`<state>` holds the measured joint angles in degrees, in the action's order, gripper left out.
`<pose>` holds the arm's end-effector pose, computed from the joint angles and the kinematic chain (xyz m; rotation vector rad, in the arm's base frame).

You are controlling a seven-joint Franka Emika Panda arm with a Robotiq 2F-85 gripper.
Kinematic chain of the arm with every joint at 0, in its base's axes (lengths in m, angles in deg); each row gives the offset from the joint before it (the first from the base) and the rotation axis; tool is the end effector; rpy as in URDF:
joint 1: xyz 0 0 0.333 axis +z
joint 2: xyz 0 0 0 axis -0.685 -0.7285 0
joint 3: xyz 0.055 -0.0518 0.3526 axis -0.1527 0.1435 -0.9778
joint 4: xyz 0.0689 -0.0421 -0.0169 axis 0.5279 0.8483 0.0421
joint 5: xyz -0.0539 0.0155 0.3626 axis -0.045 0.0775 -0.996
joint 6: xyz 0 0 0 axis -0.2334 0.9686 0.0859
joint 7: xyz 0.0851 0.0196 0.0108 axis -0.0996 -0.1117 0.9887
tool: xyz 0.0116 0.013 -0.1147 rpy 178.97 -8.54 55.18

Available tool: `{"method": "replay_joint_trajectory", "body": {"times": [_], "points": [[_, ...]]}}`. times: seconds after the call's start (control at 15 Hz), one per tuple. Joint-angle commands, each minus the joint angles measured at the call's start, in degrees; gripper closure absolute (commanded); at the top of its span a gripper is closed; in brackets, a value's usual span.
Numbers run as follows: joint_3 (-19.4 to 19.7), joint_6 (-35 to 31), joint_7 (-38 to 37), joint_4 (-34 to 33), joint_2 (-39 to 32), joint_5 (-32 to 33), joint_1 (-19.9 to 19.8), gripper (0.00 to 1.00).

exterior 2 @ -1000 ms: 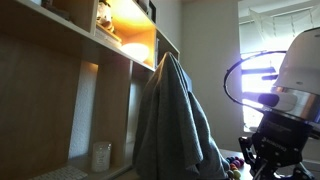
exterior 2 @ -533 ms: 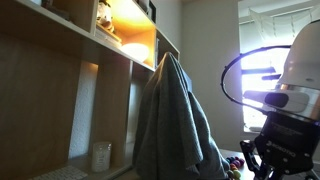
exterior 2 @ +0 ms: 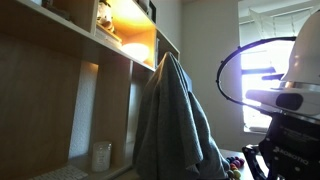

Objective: Pick the white cable near the string of beads and put it in the case

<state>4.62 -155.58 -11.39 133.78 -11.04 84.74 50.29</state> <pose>0.5495 0.1690 0.2725 2.1939 1.8458 0.3193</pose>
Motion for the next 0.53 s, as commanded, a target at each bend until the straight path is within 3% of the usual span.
{"method": "replay_joint_trajectory", "body": {"times": [0.0, 0.47], "points": [[-0.92, 2.82, 2.43, -1.5, -0.46, 0.33, 0.56, 0.99], [-0.32, 5.01, 2.64, -3.31, -1.99, 1.7, 2.93, 0.99]]}}
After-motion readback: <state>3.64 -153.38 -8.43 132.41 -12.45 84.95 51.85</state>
